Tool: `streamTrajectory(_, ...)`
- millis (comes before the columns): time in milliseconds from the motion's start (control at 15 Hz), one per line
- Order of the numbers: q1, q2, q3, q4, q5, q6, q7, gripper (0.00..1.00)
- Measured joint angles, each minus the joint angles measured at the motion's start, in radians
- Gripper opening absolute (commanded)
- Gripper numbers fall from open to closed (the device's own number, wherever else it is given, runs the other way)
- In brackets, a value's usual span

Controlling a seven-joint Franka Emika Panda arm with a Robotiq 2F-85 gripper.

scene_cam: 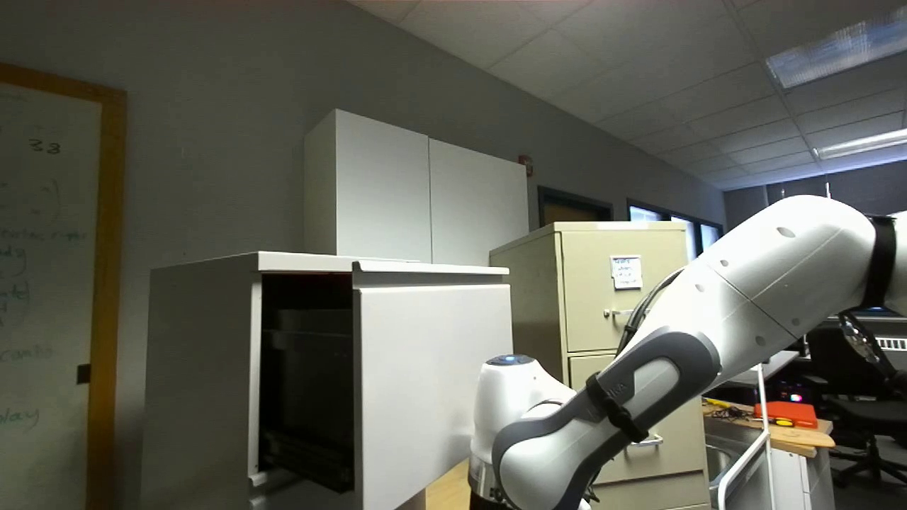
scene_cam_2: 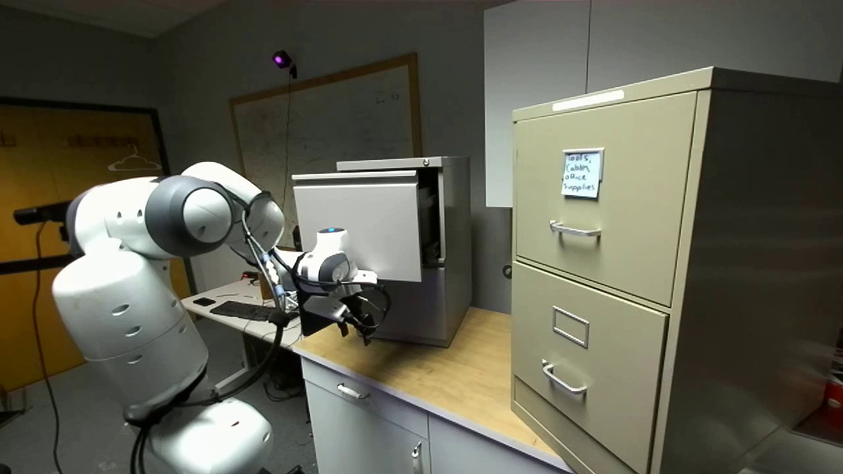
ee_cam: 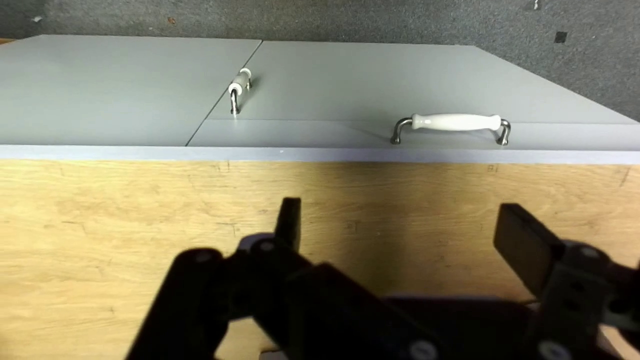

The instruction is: Close the upper drawer

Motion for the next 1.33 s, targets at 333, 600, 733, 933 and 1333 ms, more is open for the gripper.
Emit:
streamTrajectory(333,-0.011,-0.06,-0.055,-0.048,0.007,0.033,0.0,1.0)
streamTrajectory(600,-0.035,-0.161,-0.076,-0.115,0.006,0.047,0.0,0.91)
streamTrajectory(733,-0.054,-0.221,-0.078,-0.147,0.006,0.057,0.0,0.68)
streamTrajectory(933,-0.074,-0.31,-0.077,-0.181,0.003,0.076,0.004,0.42)
streamTrajectory(1333,-0.119,-0.466,-0.018,-0.195,-0.047,0.083,0.043,0.01)
